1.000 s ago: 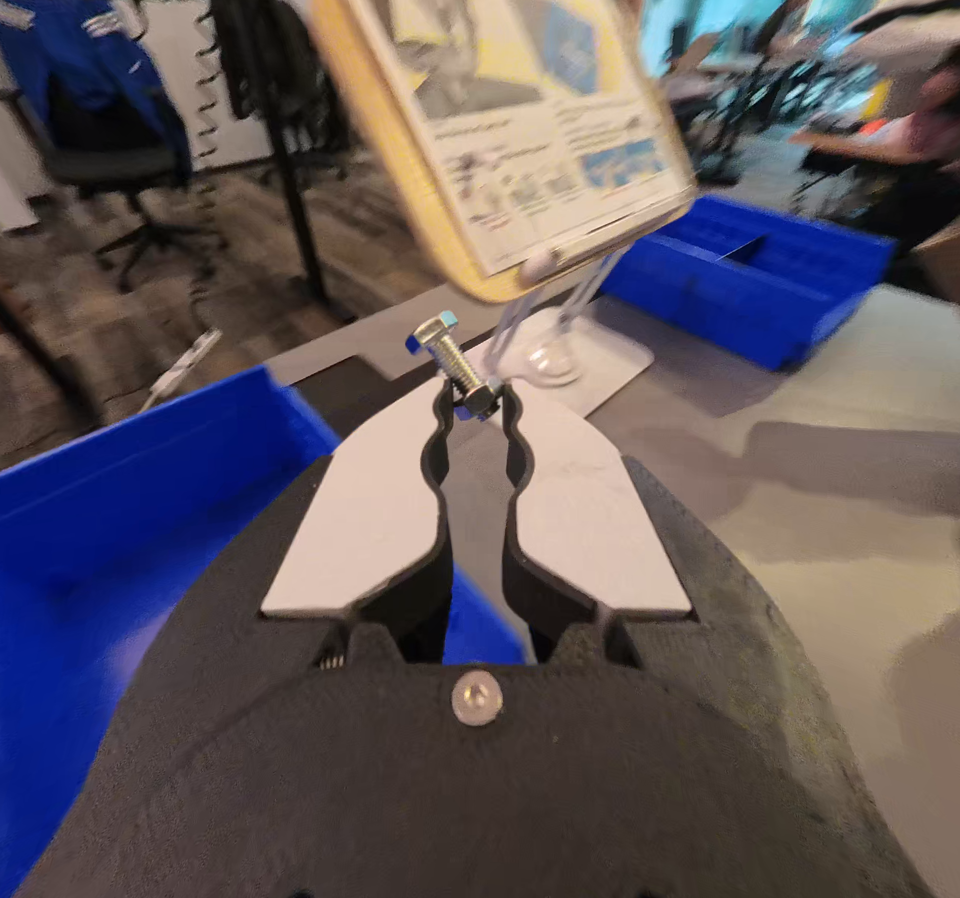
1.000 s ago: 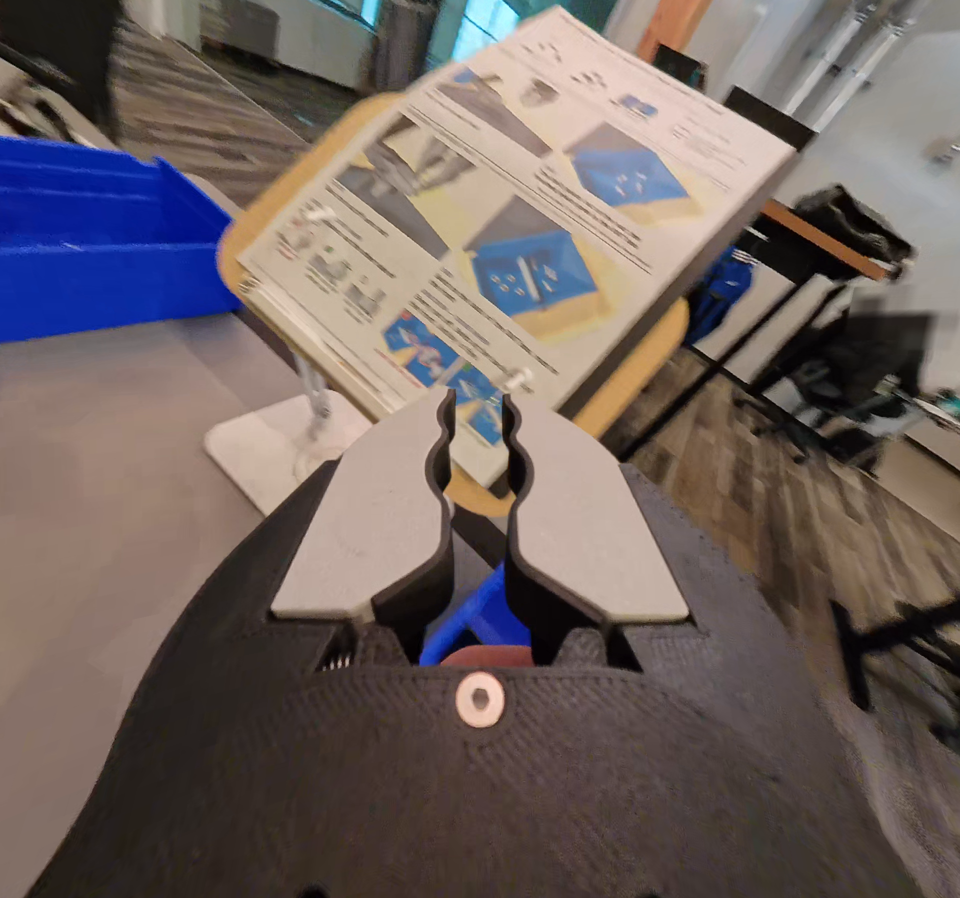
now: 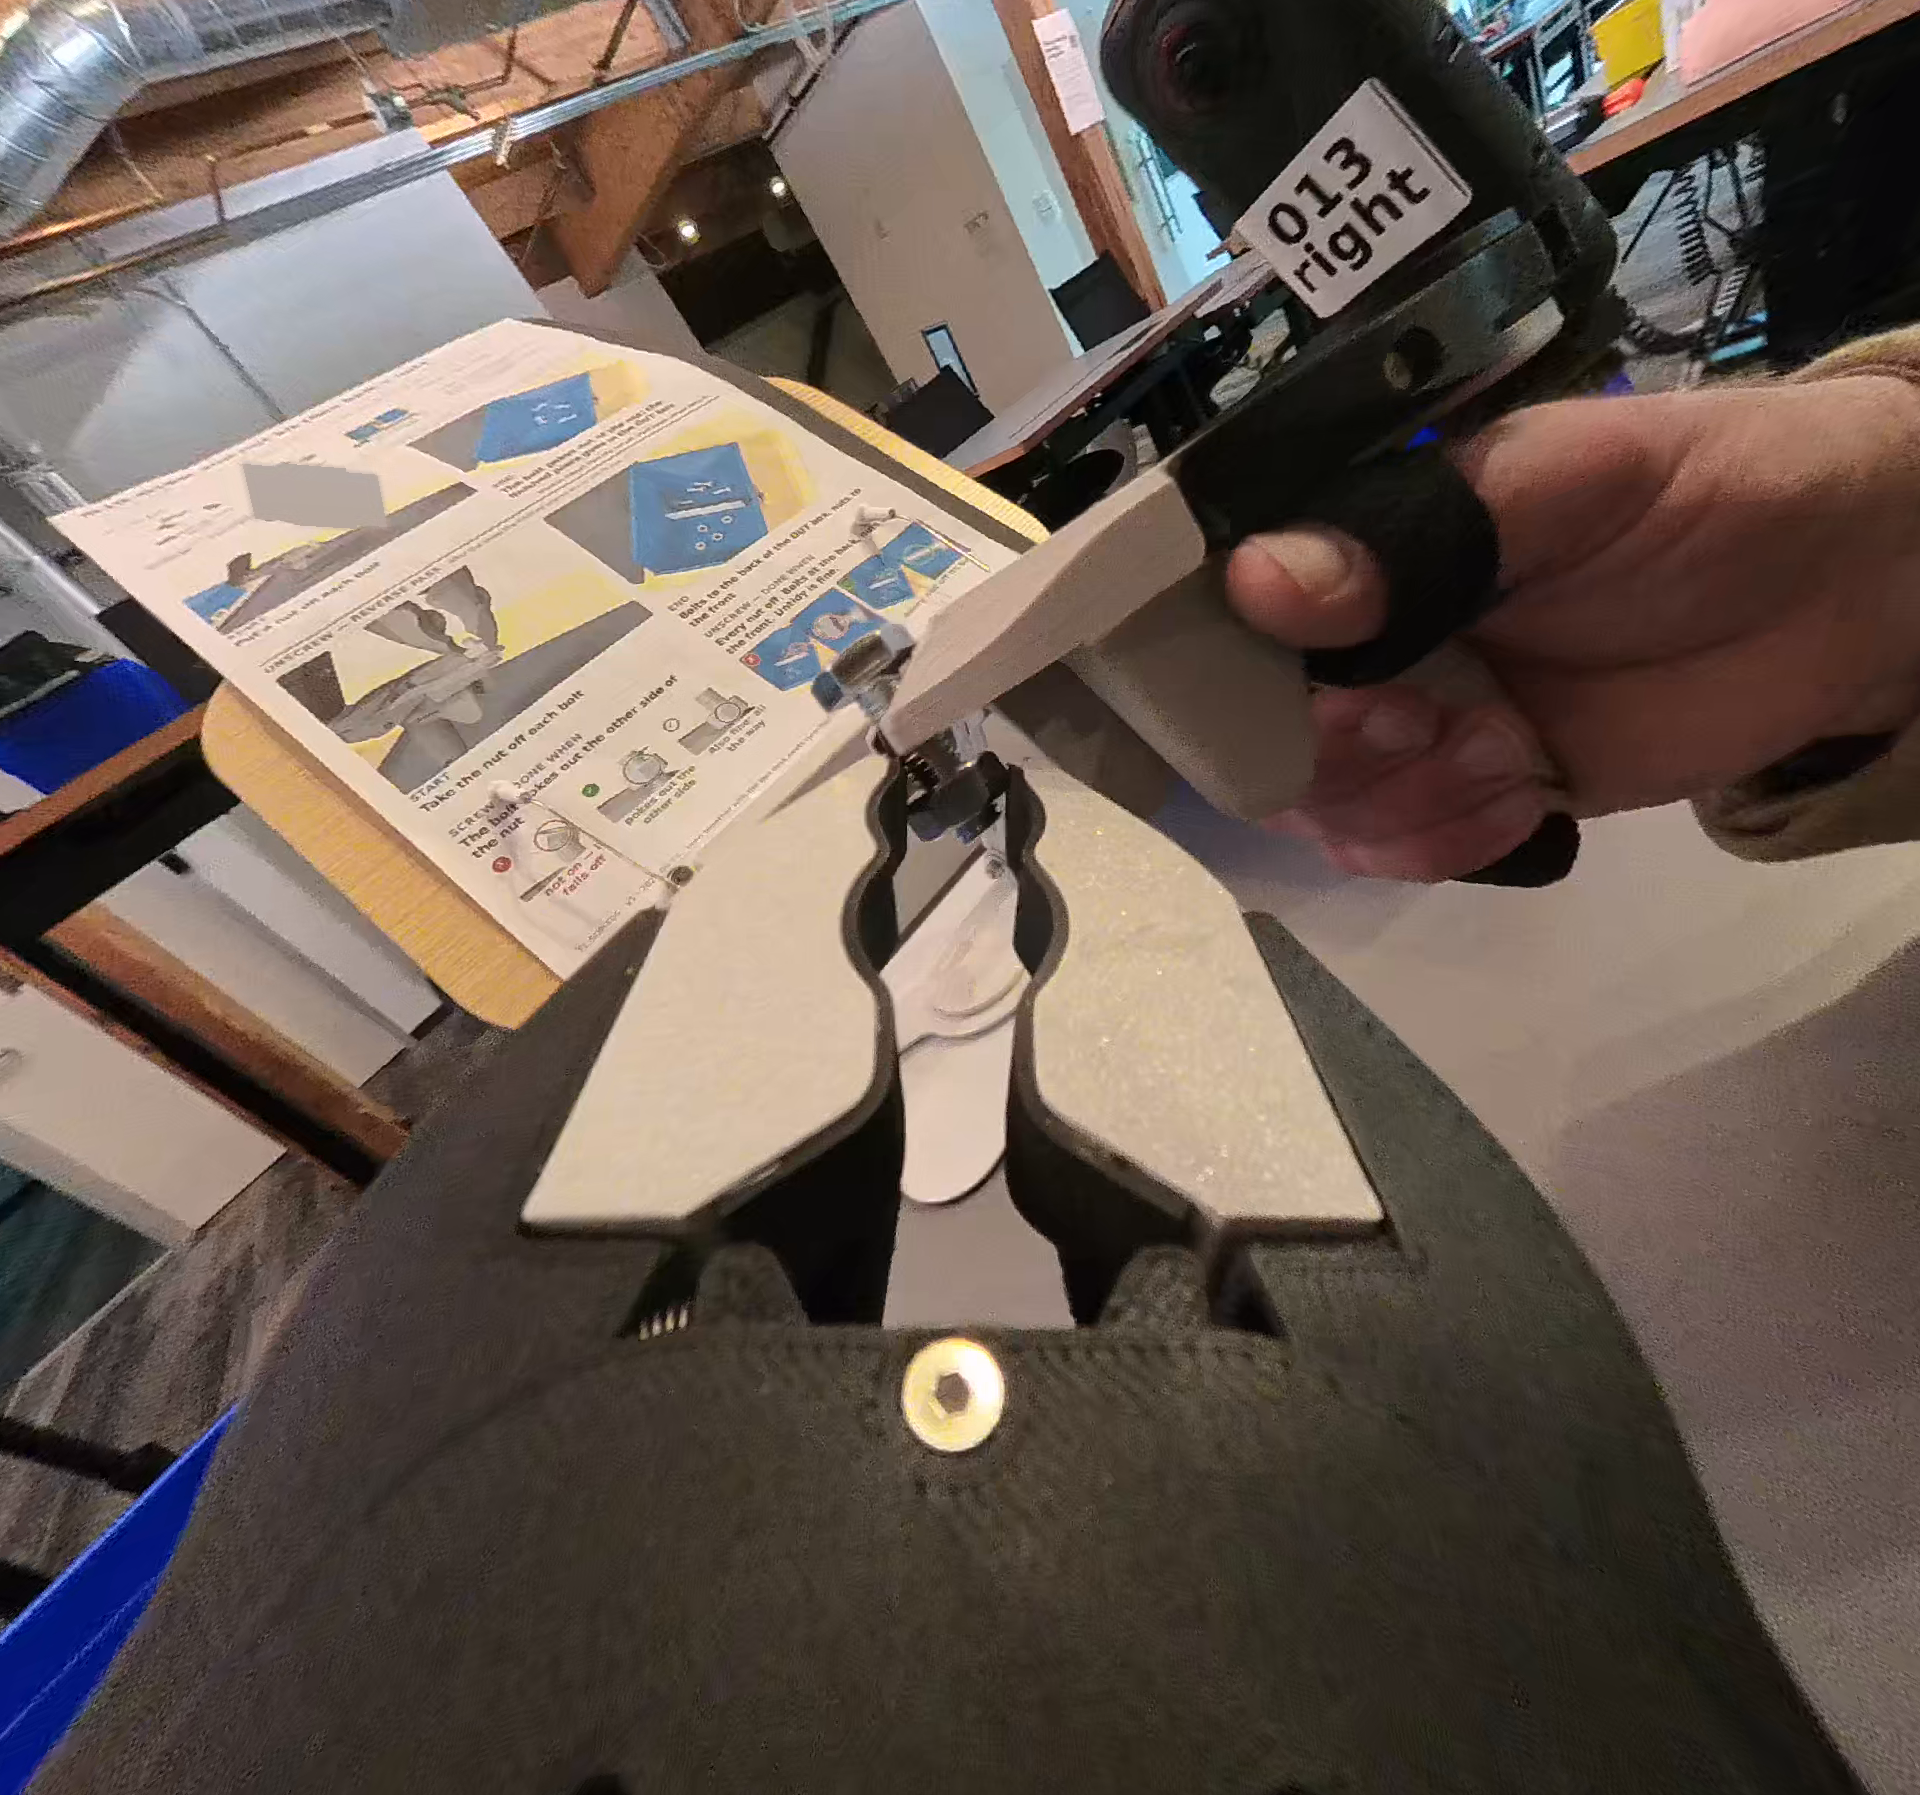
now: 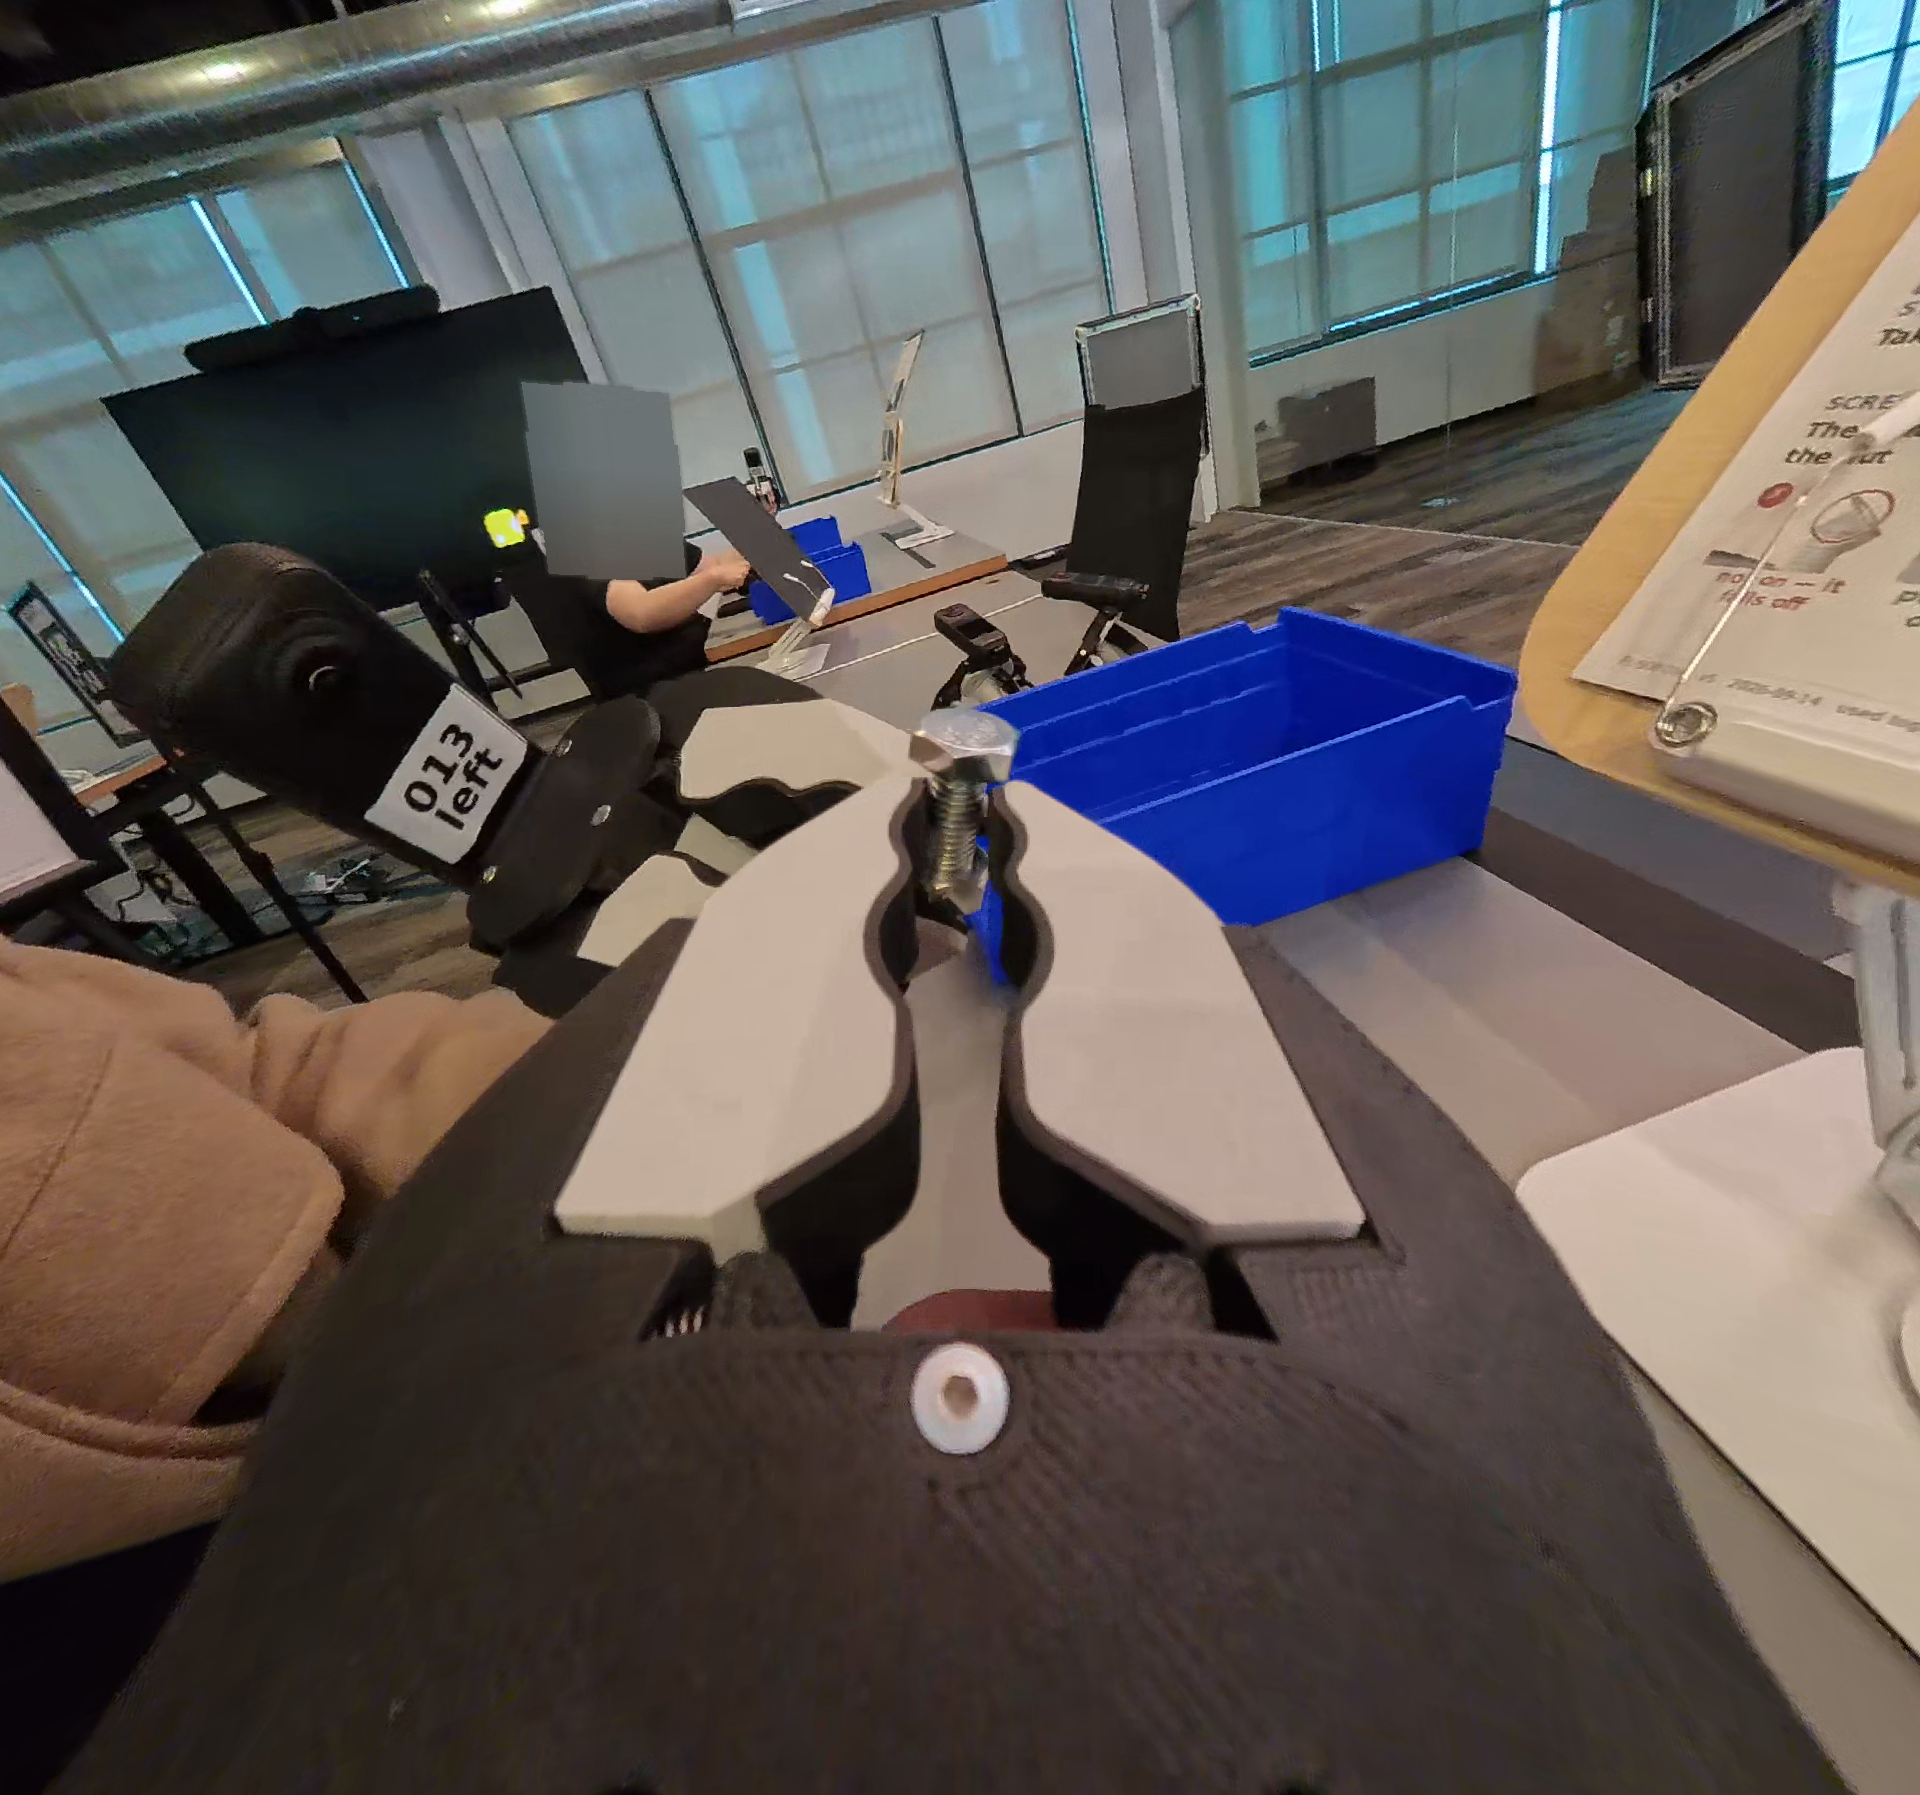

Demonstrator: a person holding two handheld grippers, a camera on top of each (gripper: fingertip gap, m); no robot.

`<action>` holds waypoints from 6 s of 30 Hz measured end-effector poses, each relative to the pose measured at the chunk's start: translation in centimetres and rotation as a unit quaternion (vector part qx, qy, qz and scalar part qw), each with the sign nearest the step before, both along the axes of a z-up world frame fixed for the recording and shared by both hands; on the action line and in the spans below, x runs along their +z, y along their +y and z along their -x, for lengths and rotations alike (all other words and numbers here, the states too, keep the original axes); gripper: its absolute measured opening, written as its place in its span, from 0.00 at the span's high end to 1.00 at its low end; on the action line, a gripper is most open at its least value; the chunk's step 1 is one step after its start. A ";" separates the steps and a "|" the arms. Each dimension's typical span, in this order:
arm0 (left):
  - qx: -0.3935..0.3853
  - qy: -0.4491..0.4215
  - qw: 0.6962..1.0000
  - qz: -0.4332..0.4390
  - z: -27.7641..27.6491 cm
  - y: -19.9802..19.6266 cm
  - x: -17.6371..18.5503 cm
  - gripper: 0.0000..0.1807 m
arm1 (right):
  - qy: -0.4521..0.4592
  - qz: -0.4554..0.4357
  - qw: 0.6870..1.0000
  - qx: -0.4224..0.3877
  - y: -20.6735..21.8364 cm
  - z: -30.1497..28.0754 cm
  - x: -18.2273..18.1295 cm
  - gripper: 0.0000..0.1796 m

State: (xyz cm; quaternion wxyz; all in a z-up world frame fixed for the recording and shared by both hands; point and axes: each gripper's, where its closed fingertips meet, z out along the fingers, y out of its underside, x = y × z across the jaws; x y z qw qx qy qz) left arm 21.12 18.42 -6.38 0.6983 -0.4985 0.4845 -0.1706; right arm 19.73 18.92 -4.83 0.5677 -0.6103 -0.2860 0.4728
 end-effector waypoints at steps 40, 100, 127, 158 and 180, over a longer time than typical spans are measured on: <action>-0.029 -0.039 0.962 0.270 0.0 1.5 -1.2 0.83 | -0.468 -0.468 0.705 -0.253 2.2 -1.0 -3.1 0.95; -0.065 -0.145 0.911 0.380 -0.4 3.0 -3.7 0.90 | -0.514 -0.516 0.611 -0.309 3.9 -1.3 -4.9 0.95; -0.102 -0.156 0.900 0.395 -0.1 3.2 -3.7 0.91 | -0.508 -0.532 0.597 -0.320 4.0 -1.4 -4.5 0.87; -0.097 -0.174 0.903 0.380 1.6 4.2 -3.2 0.91 | -0.457 -0.458 0.755 -0.107 0.8 -0.4 -6.0 0.92; -0.255 -0.250 0.857 0.372 1.0 1.5 -0.5 0.91 | -0.183 -0.148 0.972 0.021 0.8 -0.6 -4.4 0.78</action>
